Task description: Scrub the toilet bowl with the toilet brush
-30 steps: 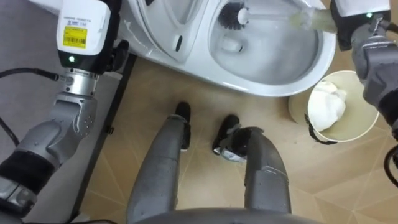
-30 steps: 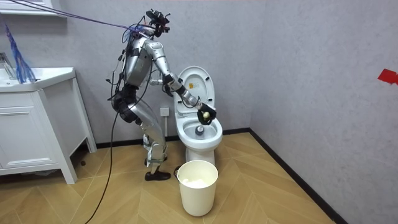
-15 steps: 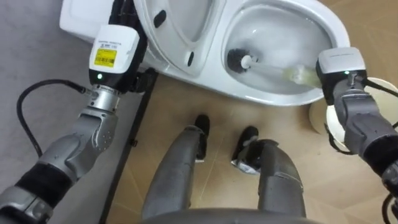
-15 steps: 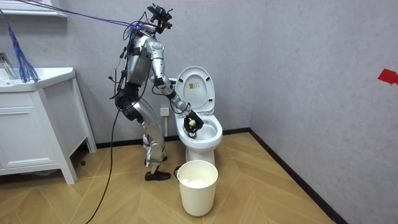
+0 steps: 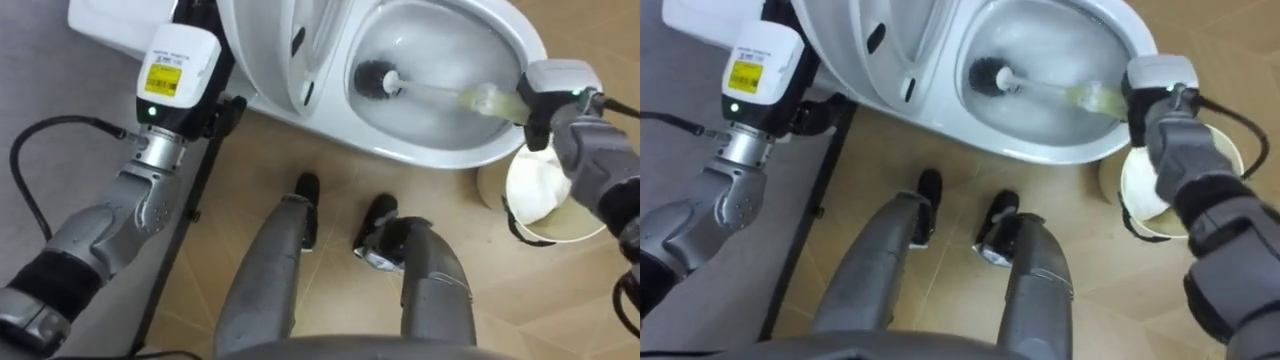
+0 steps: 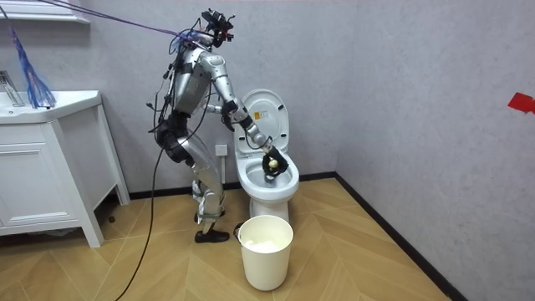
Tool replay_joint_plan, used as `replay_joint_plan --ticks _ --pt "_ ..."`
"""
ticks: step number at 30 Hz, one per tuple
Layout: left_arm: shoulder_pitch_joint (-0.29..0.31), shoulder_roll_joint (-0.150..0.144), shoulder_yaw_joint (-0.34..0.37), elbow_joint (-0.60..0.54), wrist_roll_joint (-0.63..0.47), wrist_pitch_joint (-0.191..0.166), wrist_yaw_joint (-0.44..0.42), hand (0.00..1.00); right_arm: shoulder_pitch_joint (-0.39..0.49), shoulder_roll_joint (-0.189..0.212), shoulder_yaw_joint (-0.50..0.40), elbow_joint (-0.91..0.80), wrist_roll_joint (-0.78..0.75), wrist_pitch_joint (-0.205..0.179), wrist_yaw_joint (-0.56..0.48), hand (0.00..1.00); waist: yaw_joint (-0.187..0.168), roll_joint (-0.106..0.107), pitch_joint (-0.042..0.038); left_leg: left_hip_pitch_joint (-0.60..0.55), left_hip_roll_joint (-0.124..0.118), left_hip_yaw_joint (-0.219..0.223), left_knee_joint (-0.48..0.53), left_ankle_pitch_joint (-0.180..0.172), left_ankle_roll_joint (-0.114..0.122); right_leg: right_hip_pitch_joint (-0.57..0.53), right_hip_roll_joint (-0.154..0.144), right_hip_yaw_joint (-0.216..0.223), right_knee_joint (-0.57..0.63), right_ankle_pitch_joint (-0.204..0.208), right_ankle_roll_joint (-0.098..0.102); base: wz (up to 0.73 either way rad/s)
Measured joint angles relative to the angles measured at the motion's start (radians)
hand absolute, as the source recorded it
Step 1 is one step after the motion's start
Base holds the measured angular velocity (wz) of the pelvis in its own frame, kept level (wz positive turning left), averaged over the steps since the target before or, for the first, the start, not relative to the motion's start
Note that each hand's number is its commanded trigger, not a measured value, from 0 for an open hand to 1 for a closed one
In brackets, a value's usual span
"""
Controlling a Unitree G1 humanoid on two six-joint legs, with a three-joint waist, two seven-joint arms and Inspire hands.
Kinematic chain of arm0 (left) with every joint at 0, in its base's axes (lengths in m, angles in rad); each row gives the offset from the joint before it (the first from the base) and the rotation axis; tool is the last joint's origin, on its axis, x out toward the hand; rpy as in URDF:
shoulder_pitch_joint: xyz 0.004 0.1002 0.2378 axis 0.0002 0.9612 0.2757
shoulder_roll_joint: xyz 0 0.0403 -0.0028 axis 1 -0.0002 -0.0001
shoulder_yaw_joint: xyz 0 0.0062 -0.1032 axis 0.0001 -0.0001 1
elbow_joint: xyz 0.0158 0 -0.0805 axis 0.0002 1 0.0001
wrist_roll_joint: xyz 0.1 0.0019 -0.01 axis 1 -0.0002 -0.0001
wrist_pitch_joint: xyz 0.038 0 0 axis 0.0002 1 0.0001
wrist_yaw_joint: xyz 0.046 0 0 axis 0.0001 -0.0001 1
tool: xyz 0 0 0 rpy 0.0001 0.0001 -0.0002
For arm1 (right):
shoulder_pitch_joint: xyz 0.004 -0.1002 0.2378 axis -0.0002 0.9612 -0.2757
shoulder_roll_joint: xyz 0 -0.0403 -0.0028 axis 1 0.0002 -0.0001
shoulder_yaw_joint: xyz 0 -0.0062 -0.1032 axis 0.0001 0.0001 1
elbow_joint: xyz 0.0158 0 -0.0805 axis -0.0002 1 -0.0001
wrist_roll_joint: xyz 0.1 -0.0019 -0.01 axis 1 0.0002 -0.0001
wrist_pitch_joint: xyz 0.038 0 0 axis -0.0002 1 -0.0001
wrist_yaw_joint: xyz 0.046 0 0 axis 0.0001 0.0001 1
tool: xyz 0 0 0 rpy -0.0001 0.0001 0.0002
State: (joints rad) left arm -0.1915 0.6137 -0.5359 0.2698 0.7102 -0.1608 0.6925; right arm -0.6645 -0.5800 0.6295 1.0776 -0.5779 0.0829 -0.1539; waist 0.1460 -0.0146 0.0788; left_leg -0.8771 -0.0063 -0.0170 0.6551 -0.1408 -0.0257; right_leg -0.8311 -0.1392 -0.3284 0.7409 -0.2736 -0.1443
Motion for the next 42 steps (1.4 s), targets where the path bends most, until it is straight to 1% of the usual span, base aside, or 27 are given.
replay_joint_plan --ticks 2,3,5,7,11,13,16,17,18,19,20,21,22,23,24,25,26,27,28,29,31,32,33,35,38,41,42 --pt "-0.001 0.0 0.006 -0.008 0.001 0.004 -0.008 0.0 -0.034 -0.003 -0.02 0.031 -0.007 -0.001 -0.008 1.0 -0.002 -0.013 -0.0008 0.001 -0.003 0.001 0.004 0.0 0.0 -0.002 -0.003 0.005 0.006 0.0 0.002 0.0" --pt "-0.004 0.0 0.011 -0.009 0.007 0.007 -0.015 0.0 -0.047 -0.004 -0.024 0.052 -0.012 -0.01 -0.015 1.0 -0.005 -0.022 -0.0013 0.003 -0.003 0.001 0.005 0.0 0.001 0.0 -0.003 0.006 0.006 0.0 0.003 0.0" --pt "-0.003 -0.001 0.015 -0.007 0.029 0.011 -0.041 0.0 -0.039 -0.004 -0.025 0.066 -0.015 -0.026 -0.019 1.0 -0.006 -0.029 -0.0004 0.021 -0.006 -0.001 0.003 0.0 0.002 0.019 -0.003 0.007 0.003 -0.001 0.006 0.0" --pt "0.0 -0.006 0.015 0.004 0.028 0.022 -0.077 0.0 -0.029 -0.004 -0.025 0.067 -0.023 -0.039 -0.019 1.0 -0.004 -0.028 -0.0005 0.057 -0.012 0.001 -0.006 -0.001 0.003 0.047 -0.005 0.018 0.0 -0.005 0.016 -0.03" --pt "0.006 -0.009 0.025 0.015 0.025 0.032 -0.125 0.0 -0.008 -0.005 -0.026 0.052 -0.042 -0.04 -0.019 1.0 -0.001 -0.026 -0.0015 0.1 -0.014 0.002 -0.025 0.002 0.008 0.089 -0.012 0.009 -0.012 -0.007 0.023 0.0" --pt "0.023 -0.028 0.031 0.025 0.027 0.039 -0.157 0.0 0.034 0.0 -0.034 0.032 -0.057 -0.041 -0.019 1.0 0.009 -0.018 -0.0038 0.134 -0.01 0.001 -0.034 -0.001 0.014 0.131 -0.01 -0.003 -0.03 -0.005 0.026 0.02" --pt "0.057 -0.054 0.043 0.026 0.026 0.046 -0.194 0.0 0.085 0.004 -0.051 0.007 -0.083 -0.04 -0.017 1.0 0.031 -0.009 -0.0062 0.185 -0.009 0.005 -0.068 -0.007 0.018 0.18 -0.007 -0.005 -0.053 -0.002 0.033 0.0" --pt "0.065 -0.056 0.044 0.026 0.026 0.047 -0.203 0.0 0.097 0.007 -0.057 0.001 -0.088 -0.04 -0.016 1.0 0.035 -0.005 -0.0089 0.195 -0.008 0.006 -0.074 -0.007 0.018 0.191 -0.005 -0.006 -0.061 -0.001 0.035 0.0" --pt "0.083 -0.059 0.046 0.028 0.027 0.048 -0.218 0.0 0.133 0.006 -0.064 -0.019 -0.094 -0.038 -0.016 1.0 0.044 0.002 -0.0143 0.218 -0.006 0.003 -0.085 -0.007 0.018 0.217 0.003 -0.005 -0.081 0.002 0.038 0.03" --pt "0.11 -0.073 0.059 0.036 0.028 0.048 -0.233 0.0 0.181 0.007 -0.073 -0.038 -0.096 -0.037 -0.015 1.0 0.051 0.009 -0.0201 0.249 -0.007 0.0 -0.105 -0.007 0.018 0.249 0.006 -0.007 -0.102 0.007 0.038 0.0" --pt "0.125 -0.084 0.069 0.041 0.027 0.05 -0.239 0.0 0.205 0.009 -0.08 -0.049 -0.097 -0.037 -0.011 1.0 0.052 0.011 -0.0229 0.265 -0.007 0.0 -0.115 -0.007 0.018 0.264 0.008 -0.005 -0.111 0.009 0.039 0.04" --pt "0.157 -0.1 0.087 0.049 0.027 0.051 -0.244 0.0 0.253 0.023 -0.109 -0.067 -0.113 -0.036 -0.003 1.0 0.052 0.016 -0.0317 0.293 -0.008 0.001 -0.135 -0.007 0.019 0.29 0.009 -0.006 -0.129 0.01 0.042 0.0" --pt "0.192 -0.108 0.105 0.049 0.027 0.05 -0.25 0.0 0.294 0.044 -0.128 -0.077 -0.131 -0.037 0.001 1.0 0.052 0.016 -0.0398 0.322 -0.007 0.003 -0.155 -0.007 0.019 0.318 0.011 -0.008 -0.148 0.01 0.043 -0.05" --pt "0.207 -0.114 0.113 0.049 0.027 0.051 -0.255 0.0 0.317 0.052 -0.136 -0.082 -0.136 -0.037 0.005 1.0 0.052 0.018 -0.0431 0.336 -0.006 0.003 -0.164 -0.007 0.019 0.334 0.013 -0.012 -0.161 0.011 0.044 0.0" --pt "0.239 -0.128 0.134 0.044 0.028 0.051 -0.268 0.0 0.38 0.063 -0.154 -0.106 -0.155 -0.038 0.007 1.0 0.049 0.02 -0.0535 0.366 -0.005 0.0 -0.181 -0.007 0.019 0.368 0.02 -0.018 -0.187 0.014 0.047 0.05" --pt "0.273 -0.139 0.158 0.043 0.029 0.052 -0.274 0.0 0.443 0.069 -0.176 -0.132 -0.172 -0.041 0.013 1.0 0.047 0.019 -0.0578 0.399 -0.005 0.001 -0.197 -0.007 0.018 0.403 0.022 -0.022 -0.207 0.014 0.049 0.08" --pt "0.297 -0.144 0.175 0.041 0.035 0.052 -0.278 0.0 0.481 0.074 -0.191 -0.155 -0.18 -0.041 0.018 1.0 0.046 0.016 -0.0607 0.417 -0.005 0.001 -0.209 -0.007 0.018 0.419 0.023 -0.023 -0.218 0.013 0.05 0.09" --pt "0.346 -0.147 0.212 0.028 0.051 0.059 -0.288 0.0 0.547 0.086 -0.224 -0.205 -0.207 -0.038 0.029 1.0 0.036 0.012 -0.0673 0.442 -0.005 -0.001 -0.227 -0.007 0.018 0.449 0.027 -0.03 -0.242 0.012 0.053 0.11" --pt "0.393 -0.151 0.243 0.017 0.062 0.066 -0.293 0.0 0.6 0.099 -0.248 -0.241 -0.218 -0.038 0.042 1.0 0.022 0.01 -0.0702 0.464 -0.005 -0.005 -0.239 -0.007 0.018 0.478 0.033 -0.033 -0.263 0.012 0.057 0.13" --pt "0.414 -0.158 0.255 0.017 0.066 0.068 -0.294 0.0 0.624 0.106 -0.264 -0.255 -0.221 -0.038 0.05 1.0 0.018 0.009 -0.0709 0.477 -0.005 -0.009 -0.247 -0.007 0.018 0.495 0.036 -0.035 -0.277 0.013 0.06 0.13" --pt "0.488 -0.2 0.291 0.001 0.068 0.076 -0.31 0.0 0.728 0.121 -0.308 -0.3 -0.233 -0.038 0.068 1.0 0.01 0.007 -0.0721 0.55 -0.006 -0.014 -0.278 -0.006 0.018 0.586 0.047 -0.045 -0.34 0.019 0.072 0.15" --pt "0.505 -0.21 0.3 0.0 0.068 0.077 -0.312 0.0 0.753 0.126 -0.319 -0.307 -0.233 -0.039 0.07 1.0 0.008 0.005 -0.0734 0.569 -0.006 -0.015 -0.286 -0.007 0.018 0.61 0.051 -0.046 -0.358 0.021 0.076 0.15" --pt "0.544 -0.218 0.315 -0.007 0.069 0.084 -0.312 0.0 0.798 0.147 -0.348 -0.322 -0.239 -0.038 0.076 1.0 0.006 -0.003 -0.0768 0.602 -0.007 -0.014 -0.298 -0.007 0.018 0.652 0.056 -0.05 -0.386 0.022 0.081 0.14" --pt "0.626 -0.223 0.351 -0.02 0.07 0.09 -0.312 0.0 0.874 0.193 -0.397 -0.369 -0.277 -0.039 0.083 1.0 -0.005 -0.023 -0.0816 0.662 -0.007 -0.014 -0.326 -0.007 0.018 0.724 0.064 -0.059 -0.437 0.025 0.086 0.09" --pt "0.683 -0.244 0.388 -0.02 0.07 0.106 -0.312 0.0 0.926 0.215 -0.418 -0.396 -0.29 -0.038 0.093 1.0 -0.002 -0.028 -0.0817 0.709 -0.005 -0.015 -0.334 -0.011 0.019 0.787 0.071 -0.062 -0.479 0.029 0.091 0.01" --pt "0.723 -0.261 0.412 -0.02 0.069 0.126 -0.313 0.0 0.95 0.222 -0.419 -0.405 -0.28 -0.025 0.113 1.0 0.001 -0.023 -0.0804 0.748 -0.007 -0.018 -0.336 -0.019 0.017 0.836 0.075 -0.064 -0.503 0.028 0.094 0.02" --pt "0.734 -0.275 0.426 -0.024 0.07 0.129 -0.313 0.0 0.952 0.228 -0.421 -0.405 -0.278 -0.016 0.122 1.0 0.001 -0.021 -0.0812 0.757 -0.007 -0.018 -0.338 -0.019 0.017 0.848 0.074 -0.069 -0.508 0.027 0.096 0.12"
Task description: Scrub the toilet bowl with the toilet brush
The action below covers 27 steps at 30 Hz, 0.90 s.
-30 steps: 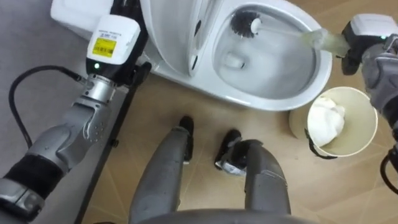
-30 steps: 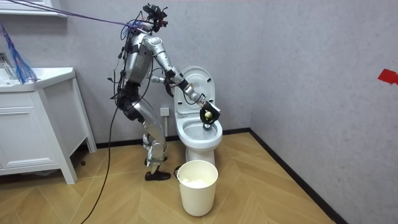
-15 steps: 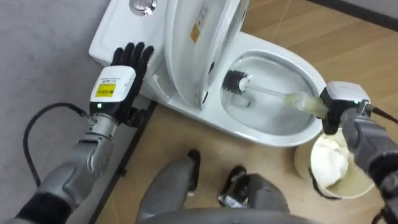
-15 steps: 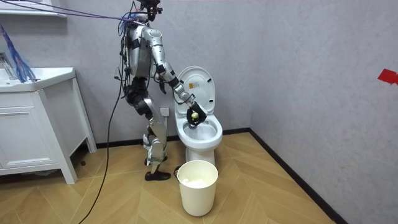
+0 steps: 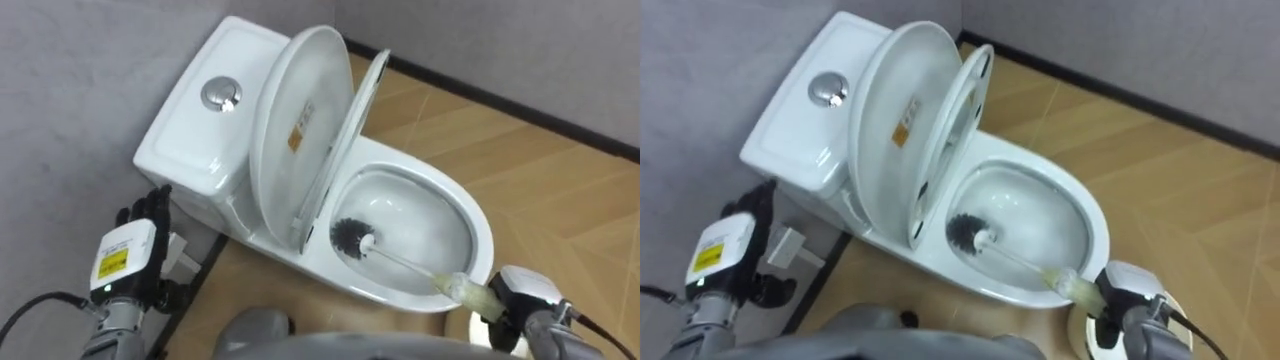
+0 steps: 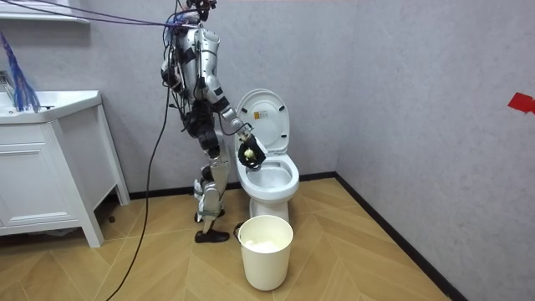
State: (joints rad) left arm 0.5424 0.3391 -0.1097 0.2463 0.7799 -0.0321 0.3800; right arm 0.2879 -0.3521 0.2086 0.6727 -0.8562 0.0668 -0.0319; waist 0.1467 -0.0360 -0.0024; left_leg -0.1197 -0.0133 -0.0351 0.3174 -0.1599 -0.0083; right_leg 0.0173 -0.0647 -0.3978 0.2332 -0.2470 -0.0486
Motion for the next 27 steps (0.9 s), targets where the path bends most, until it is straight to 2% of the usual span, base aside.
replay_joint_plan --ticks 4,8,12,15,18,20,22,23,25,27 --pt "0.002 -0.036 0.027 0.0 -0.002 0.005 0.0 0.0 0.006 0.012 -0.016 0.002 0.004 0.017 0.029 1.0 0.015 0.001 -0.0024 0.03 -0.001 0.001 -0.02 0.0 0.0 0.024 0.004 -0.007 -0.015 -0.002 0.003 0.08" --pt "0.009 -0.059 0.036 0.003 -0.001 0.023 -0.009 0.0 0.008 0.028 -0.039 0.004 0.005 0.027 0.045 1.0 0.03 -0.003 0.0004 0.046 -0.002 0.001 -0.032 0.0 0.0 0.042 0.007 -0.017 -0.023 -0.003 0.003 0.07" --pt "0.023 -0.069 0.039 0.056 -0.003 0.05 -0.045 0.0 0.004 0.035 -0.046 0.004 0.032 0.036 0.054 1.0 0.053 -0.006 0.001 0.064 0.0 -0.004 -0.045 0.0 0.0 0.054 0.009 -0.016 -0.028 -0.003 0.002 -0.01" --pt "0.026 -0.092 0.041 0.166 -0.014 0.061 -0.061 0.0 -0.011 0.039 -0.048 0.027 0.049 0.039 0.055 1.0 0.051 -0.005 0.0024 0.084 0.0 -0.006 -0.053 0.0 0.0 0.072 0.009 -0.014 -0.032 -0.005 0.003 0.0" --pt "0.031 -0.106 0.054 0.268 -0.083 0.078 -0.091 0.0 -0.01 0.054 -0.077 0.035 0.096 0.039 0.055 1.0 0.046 -0.016 0.0037 0.108 0.001 -0.007 -0.06 0.0 -0.001 0.091 0.006 -0.013 -0.033 -0.012 0.005 0.0" --pt "0.032 -0.119 0.084 0.333 -0.131 0.083 -0.102 0.0 -0.01 0.055 -0.089 0.035 0.142 0.038 0.037 1.0 0.045 -0.012 0.0071 0.127 0.0 -0.002 -0.07 -0.002 -0.003 0.106 0.007 -0.01 -0.038 -0.012 0.005 -0.09" --pt "0.031 -0.13 0.12 0.413 -0.229 0.1 -0.122 0.0 -0.015 0.066 -0.12 0.032 0.181 0.031 -0.002 1.0 0.043 -0.013 0.0061 0.144 0.001 0.02 -0.08 -0.005 -0.004 0.111 0.012 0.017 -0.042 -0.012 0.005 -0.26" --pt "0.028 -0.136 0.136 0.431 -0.252 0.102 -0.129 0.0 -0.015 0.074 -0.131 0.031 0.186 0.03 -0.015 1.0 0.038 -0.015 0.0057 0.145 0.002 0.024 -0.08 -0.006 -0.004 0.111 0.013 0.021 -0.043 -0.012 0.005 -0.21" --pt "0.005 -0.175 0.202 0.51 -0.321 0.118 -0.14 0.0 -0.01 0.098 -0.177 0.021 0.188 0.019 -0.056 1.0 0.014 -0.013 0.0062 0.15 0.003 0.039 -0.083 -0.007 -0.003 0.11 0.014 0.036 -0.044 -0.011 0.006 -0.16" --pt "-0.009 -0.185 0.224 0.541 -0.36 0.119 -0.153 0.0 -0.007 0.102 -0.192 0.021 0.188 0.01 -0.083 1.0 -0.009 -0.011 0.0064 0.149 0.003 0.041 -0.083 -0.009 -0.001 0.107 0.014 0.04 -0.043 -0.011 0.007 -0.11"
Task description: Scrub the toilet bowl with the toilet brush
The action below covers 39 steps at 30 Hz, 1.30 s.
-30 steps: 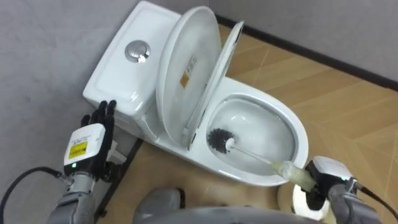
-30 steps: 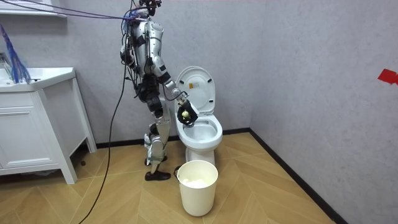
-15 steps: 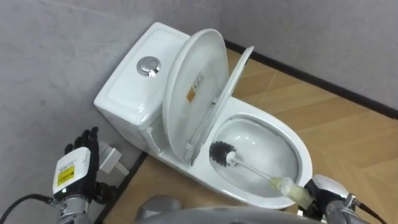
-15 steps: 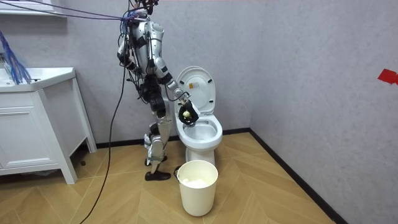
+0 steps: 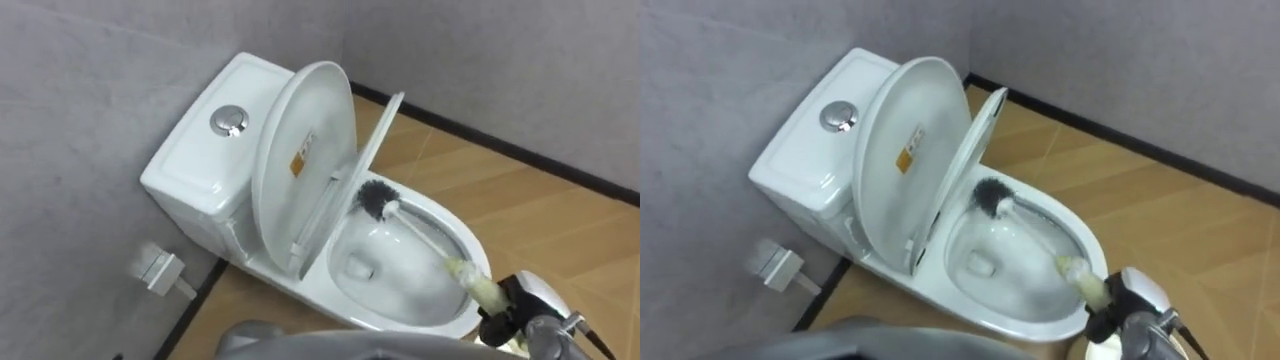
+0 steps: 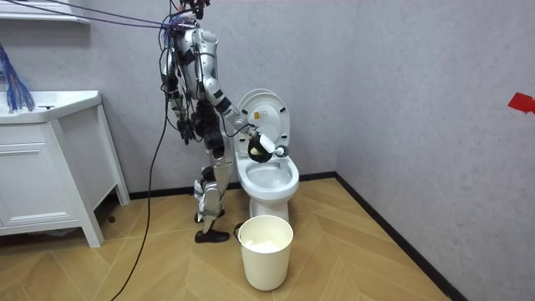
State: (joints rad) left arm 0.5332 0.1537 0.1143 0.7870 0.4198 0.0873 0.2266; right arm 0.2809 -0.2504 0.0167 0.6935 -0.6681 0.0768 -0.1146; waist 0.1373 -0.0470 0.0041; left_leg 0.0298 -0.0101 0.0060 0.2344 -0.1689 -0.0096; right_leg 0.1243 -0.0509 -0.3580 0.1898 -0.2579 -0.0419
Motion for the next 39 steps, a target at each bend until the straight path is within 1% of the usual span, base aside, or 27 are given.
replay_joint_plan --ticks 1,2,3,4,5,7,8,9,10,11,12,14,15,16,19,20,21,23,25,26,29,30,31,32,35,38,39 --pt "-0.015 -0.007 0.01 0.003 -0.019 0.001 0.0 0.0 0.01 0.001 -0.003 0.0 0.003 -0.001 -0.031 1.0 -0.007 0.007 -0.0013 0.002 0.004 0.017 -0.001 -0.004 0.0 -0.003 0.002 0.009 0.0 0.001 0.001 -0.12" --pt "-0.027 -0.01 0.014 0.011 -0.028 0.0 0.001 0.0 0.015 0.002 -0.003 0.0 0.005 -0.001 -0.047 1.0 -0.008 0.006 0.0004 0.005 0.006 0.024 -0.001 -0.005 -0.001 -0.003 0.003 0.015 0.0 0.002 0.001 -0.28" --pt "-0.046 -0.015 0.019 0.035 -0.048 0.0 0.003 0.0 0.026 0.009 -0.004 0.0 0.003 -0.002 -0.079 1.0 -0.009 0.012 0.0003 0.015 0.013 0.035 -0.008 -0.005 -0.001 -0.003 0.004 0.032 0.0 0.004 0.001 -0.43" --pt "-0.069 -0.018 0.022 0.057 -0.073 -0.001 0.003 0.0 0.035 0.023 -0.008 -0.005 -0.001 -0.003 -0.108 1.0 -0.018 0.017 -0.0016 0.027 0.013 0.051 -0.02 -0.006 -0.001 -0.003 0.008 0.053 0.0 0.006 0.001 -0.46" --pt "-0.081 -0.019 0.022 0.067 -0.079 -0.001 0.003 0.0 0.038 0.031 -0.008 -0.01 -0.001 -0.003 -0.12 1.0 -0.026 0.018 -0.0019 0.033 0.013 0.057 -0.027 -0.006 -0.002 -0.003 0.009 0.061 0.0 0.006 0.0 -0.46" --pt "-0.126 -0.024 0.022 0.11 -0.095 -0.001 0.003 0.0 0.057 0.057 -0.014 -0.023 0.008 -0.024 -0.175 1.0 -0.053 0.03 -0.0045 0.06 0.019 0.097 -0.051 -0.006 -0.002 -0.006 0.016 0.105 0.001 0.008 -0.001 -0.58" --pt "-0.143 -0.024 0.021 0.133 -0.103 -0.001 0.003 0.0 0.062 0.064 -0.014 -0.023 0.017 -0.034 -0.195 1.0 -0.066 0.033 -0.0062 0.073 0.02 0.108 -0.055 -0.006 -0.002 -0.004 0.017 0.127 0.002 0.01 -0.002 -0.59" --pt "-0.15 -0.024 0.019 0.14 -0.106 0.0 0.003 0.0 0.065 0.065 -0.013 -0.023 0.025 -0.037 -0.202 1.0 -0.077 0.035 -0.006 0.079 0.02 0.109 -0.056 -0.006 -0.002 -0.002 0.018 0.136 0.001 0.01 -0.001 -0.55" --pt "-0.154 -0.024 0.018 0.141 -0.113 0.001 0.003 0.0 0.069 0.066 -0.013 -0.023 0.043 -0.04 -0.216 1.0 -0.09 0.037 -0.0071 0.087 0.02 0.121 -0.059 -0.006 -0.002 -0.003 0.018 0.156 0.002 0.012 -0.001 -0.41" --pt "-0.154 -0.024 0.018 0.141 -0.114 0.0 0.003 0.0 0.072 0.066 -0.013 -0.023 0.051 -0.04 -0.224 1.0 -0.096 0.038 -0.0076 0.088 0.021 0.129 -0.06 -0.006 -0.002 -0.004 0.019 0.165 0.003 0.013 -0.001 -0.48" --pt "-0.155 -0.024 0.018 0.14 -0.113 0.0 0.003 0.0 0.079 0.066 -0.014 -0.023 0.07 -0.04 -0.241 1.0 -0.113 0.039 -0.0082 0.094 0.021 0.134 -0.062 -0.007 -0.002 -0.004 0.019 0.177 0.001 0.017 -0.002 -0.47" --pt "-0.156 -0.024 0.018 0.141 -0.113 0.0 0.003 0.0 0.094 0.066 -0.023 -0.023 0.104 -0.04 -0.265 1.0 -0.135 0.04 -0.0087 0.107 0.021 0.138 -0.069 -0.008 -0.003 -0.005 0.023 0.208 0.001 0.02 -0.001 -0.44" --pt "-0.157 -0.025 0.018 0.141 -0.113 0.0 0.003 0.0 0.098 0.066 -0.025 -0.023 0.117 -0.04 -0.269 1.0 -0.137 0.04 -0.0086 0.109 0.022 0.143 -0.069 -0.009 -0.006 -0.005 0.024 0.215 0.002 0.02 -0.001 -0.36" --pt "-0.158 -0.025 0.017 0.141 -0.113 -0.001 0.002 0.0 0.105 0.07 -0.034 -0.023 0.136 -0.04 -0.277 1.0 -0.139 0.04 -0.0084 0.117 0.025 0.16 -0.069 -0.013 -0.008 -0.006 0.026 0.226 0.003 0.021 -0.001 -0.28" --pt "-0.168 -0.025 0.017 0.141 -0.113 0.0 0.002 0.0 0.125 0.085 -0.042 -0.016 0.182 -0.041 -0.308 1.0 -0.146 0.04 -0.0087 0.122 0.033 0.166 -0.069 -0.029 -0.01 -0.003 0.036 0.237 0.001 0.021 -0.001 -0.15" --pt "-0.17 -0.025 0.017 0.141 -0.113 0.0 0.002 0.0 0.128 0.088 -0.041 -0.015 0.19 -0.041 -0.309 1.0 -0.149 0.038 -0.0088 0.122 0.034 0.172 -0.069 -0.03 -0.01 -0.003 0.036 0.238 0.001 0.021 -0.001 -0.06" --pt "-0.17 -0.027 0.017 0.141 -0.113 0.0 0.002 0.0 0.133 0.093 -0.041 -0.014 0.198 -0.041 -0.31 1.0 -0.153 0.037 -0.0087 0.123 0.034 0.187 -0.07 -0.031 -0.009 -0.004 0.037 0.245 0.0 0.021 -0.001 -0.08" --pt "-0.17 -0.026 0.016 0.141 -0.113 0.004 0.002 0.0 0.129 0.103 -0.04 0.012 0.219 -0.042 -0.31 1.0 -0.162 0.038 -0.0077 0.123 0.034 0.188 -0.07 -0.032 -0.009 -0.004 0.037 0.247 -0.003 0.021 0.0 -0.04" --pt "-0.181 -0.026 0.006 0.14 -0.114 0.016 0.002 0.0 0.11 0.104 -0.039 0.08 0.282 -0.041 -0.305 1.0 -0.164 0.039 -0.0086 0.124 0.034 0.189 -0.07 -0.034 -0.01 -0.004 0.037 0.249 -0.004 0.022 0.001 0.0" --pt "-0.184 -0.026 0.003 0.141 -0.113 0.017 0.002 0.0 0.104 0.105 -0.04 0.1 0.297 -0.04 -0.302 1.0 -0.163 0.041 -0.0081 0.124 0.034 0.189 -0.07 -0.034 -0.01 -0.005 0.037 0.249 -0.005 0.023 0.002 0.0" --pt "-0.187 -0.027 -0.001 0.146 -0.112 0.017 0.002 0.0 0.068 0.107 -0.04 0.231 0.354 -0.032 -0.296 1.0 -0.162 0.045 -0.0061 0.132 0.035 0.189 -0.071 -0.034 -0.01 -0.002 0.038 0.252 -0.002 0.023 0.002 -0.03" --pt "-0.187 -0.027 -0.001 0.146 -0.113 0.018 0.002 0.0 0.065 0.108 -0.04 0.248 0.366 -0.032 -0.296 0.82 -0.162 0.045 -0.006 0.132 0.035 0.189 -0.071 -0.034 -0.01 -0.002 0.038 0.252 -0.002 0.023 0.002 0.0" --pt "-0.187 -0.027 -0.003 0.146 -0.112 0.019 0.0 0.0 0.064 0.109 -0.04 0.275 0.403 -0.031 -0.296 0.51 -0.161 0.045 -0.0058 0.132 0.035 0.189 -0.071 -0.034 -0.01 -0.002 0.038 0.251 -0.002 0.023 0.002 0.0" --pt "-0.187 -0.027 -0.002 0.147 -0.111 0.022 -0.001 0.0 0.065 0.111 -0.04 0.283 0.421 -0.03 -0.296 0.0 -0.16 0.045 -0.0058 0.132 0.035 0.189 -0.071 -0.034 -0.01 -0.002 0.038 0.251 -0.002 0.023 0.002 0.0" --pt "-0.189 -0.027 0.0 0.164 -0.112 0.037 -0.022 0.0 0.055 0.116 -0.043 0.334 0.51 -0.017 -0.274 0.0 -0.159 0.047 -0.0058 0.134 0.035 0.18 -0.071 -0.034 -0.01 -0.001 0.038 0.25 -0.005 0.023 0.002 0.0" --pt "-0.186 -0.028 0.001 0.187 -0.111 0.041 -0.046 0.0 0.029 0.128 -0.077 0.405 0.525 -0.005 -0.224 0.0 -0.16 0.046 -0.0055 0.143 0.035 0.18 -0.071 -0.034 -0.01 0.008 0.037 0.251 -0.005 0.023 0.002 0.0" --pt "-0.184 -0.029 0.001 0.188 -0.11 0.048 -0.055 0.0 0.021 0.13 -0.082 0.433 0.525 0.006 -0.2 0.0 -0.16 0.045 -0.005 0.15 0.034 0.18 -0.073 -0.034 -0.01 0.015 0.037 0.249 -0.006 0.023 0.002 0.0"
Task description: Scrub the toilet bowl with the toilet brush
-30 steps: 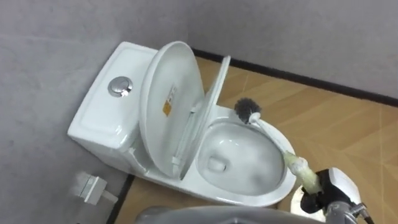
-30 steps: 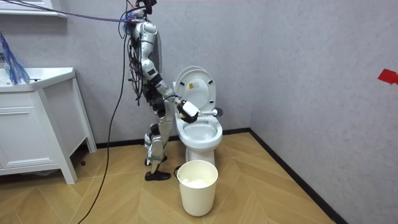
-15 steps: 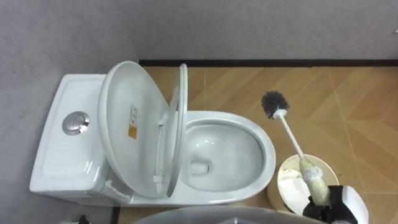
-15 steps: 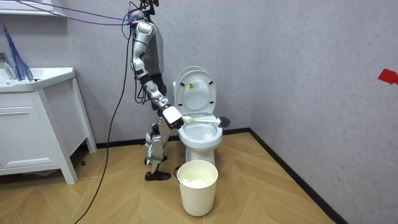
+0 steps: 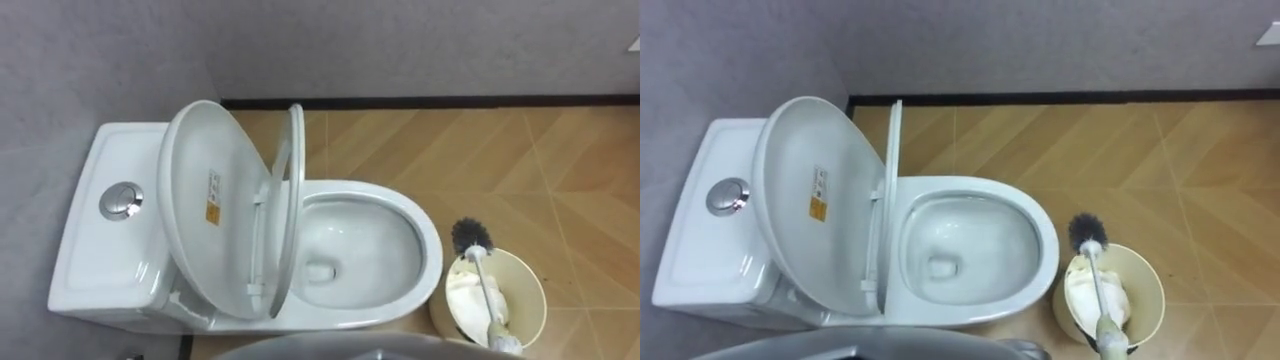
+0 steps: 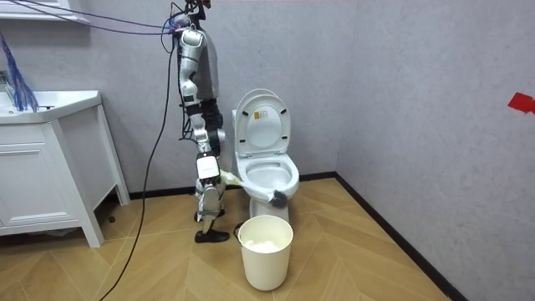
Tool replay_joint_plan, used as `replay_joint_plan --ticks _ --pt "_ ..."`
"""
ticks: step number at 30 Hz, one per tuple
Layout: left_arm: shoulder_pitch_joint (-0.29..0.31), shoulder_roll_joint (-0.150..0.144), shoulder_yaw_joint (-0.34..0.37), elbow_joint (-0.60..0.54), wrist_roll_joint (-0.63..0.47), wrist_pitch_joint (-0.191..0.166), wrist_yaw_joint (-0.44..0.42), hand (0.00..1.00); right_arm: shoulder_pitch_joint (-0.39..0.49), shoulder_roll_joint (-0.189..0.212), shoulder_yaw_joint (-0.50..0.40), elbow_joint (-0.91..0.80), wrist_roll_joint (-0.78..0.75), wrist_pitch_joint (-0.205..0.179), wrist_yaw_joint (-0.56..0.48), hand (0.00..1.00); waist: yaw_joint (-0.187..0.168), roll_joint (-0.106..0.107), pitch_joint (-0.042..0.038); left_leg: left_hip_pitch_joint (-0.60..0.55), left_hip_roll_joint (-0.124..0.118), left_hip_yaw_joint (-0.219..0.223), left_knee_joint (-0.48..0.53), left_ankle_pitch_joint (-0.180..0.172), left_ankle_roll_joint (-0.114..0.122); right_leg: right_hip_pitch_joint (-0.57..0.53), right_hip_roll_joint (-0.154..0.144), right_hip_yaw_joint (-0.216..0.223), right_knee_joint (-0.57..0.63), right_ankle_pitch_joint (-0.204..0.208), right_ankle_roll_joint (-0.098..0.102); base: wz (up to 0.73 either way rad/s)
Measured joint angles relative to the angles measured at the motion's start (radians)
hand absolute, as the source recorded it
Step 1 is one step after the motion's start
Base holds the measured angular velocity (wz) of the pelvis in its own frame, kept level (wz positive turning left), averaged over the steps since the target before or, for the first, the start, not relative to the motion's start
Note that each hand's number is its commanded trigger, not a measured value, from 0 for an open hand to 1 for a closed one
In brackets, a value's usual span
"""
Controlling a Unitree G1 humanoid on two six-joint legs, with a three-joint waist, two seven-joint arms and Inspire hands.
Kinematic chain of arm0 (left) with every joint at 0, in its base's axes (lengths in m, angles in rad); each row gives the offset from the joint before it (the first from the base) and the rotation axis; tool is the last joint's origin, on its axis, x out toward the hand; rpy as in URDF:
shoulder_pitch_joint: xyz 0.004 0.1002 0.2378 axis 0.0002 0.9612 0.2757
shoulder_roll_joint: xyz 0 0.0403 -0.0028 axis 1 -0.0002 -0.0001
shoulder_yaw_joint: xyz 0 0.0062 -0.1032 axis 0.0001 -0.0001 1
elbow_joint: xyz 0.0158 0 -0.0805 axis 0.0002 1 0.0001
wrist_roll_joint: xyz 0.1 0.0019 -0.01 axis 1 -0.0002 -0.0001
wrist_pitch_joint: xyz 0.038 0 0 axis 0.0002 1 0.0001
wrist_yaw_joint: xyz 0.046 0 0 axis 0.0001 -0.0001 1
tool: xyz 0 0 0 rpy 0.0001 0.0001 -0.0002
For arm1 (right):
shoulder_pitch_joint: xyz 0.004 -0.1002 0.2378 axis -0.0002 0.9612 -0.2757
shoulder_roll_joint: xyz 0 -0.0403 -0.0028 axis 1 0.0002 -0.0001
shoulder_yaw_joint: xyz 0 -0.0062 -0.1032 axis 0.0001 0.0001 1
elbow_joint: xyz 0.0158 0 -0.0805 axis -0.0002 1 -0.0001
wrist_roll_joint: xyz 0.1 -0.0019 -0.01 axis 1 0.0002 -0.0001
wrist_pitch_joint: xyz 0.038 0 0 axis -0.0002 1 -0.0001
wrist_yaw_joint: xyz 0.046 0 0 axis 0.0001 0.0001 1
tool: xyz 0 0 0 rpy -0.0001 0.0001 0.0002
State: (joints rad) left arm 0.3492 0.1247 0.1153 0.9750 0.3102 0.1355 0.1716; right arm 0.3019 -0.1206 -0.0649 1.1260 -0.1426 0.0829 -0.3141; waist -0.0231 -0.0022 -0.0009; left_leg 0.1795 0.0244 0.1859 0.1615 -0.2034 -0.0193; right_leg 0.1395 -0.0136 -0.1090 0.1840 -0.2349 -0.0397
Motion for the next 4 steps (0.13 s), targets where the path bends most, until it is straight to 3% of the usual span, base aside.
replay_joint_plan --ticks 4 --pt "0.003 -0.003 0.0 0.002 0.001 0.029 -0.018 0.0 -0.031 0.0 0.005 0.074 0.0 0.041 0.09 0.0 0.002 -0.002 0.0005 0.016 0.0 -0.001 -0.002 0.0 0.0 0.016 0.001 0.001 0.002 0.0 0.0 0.0"
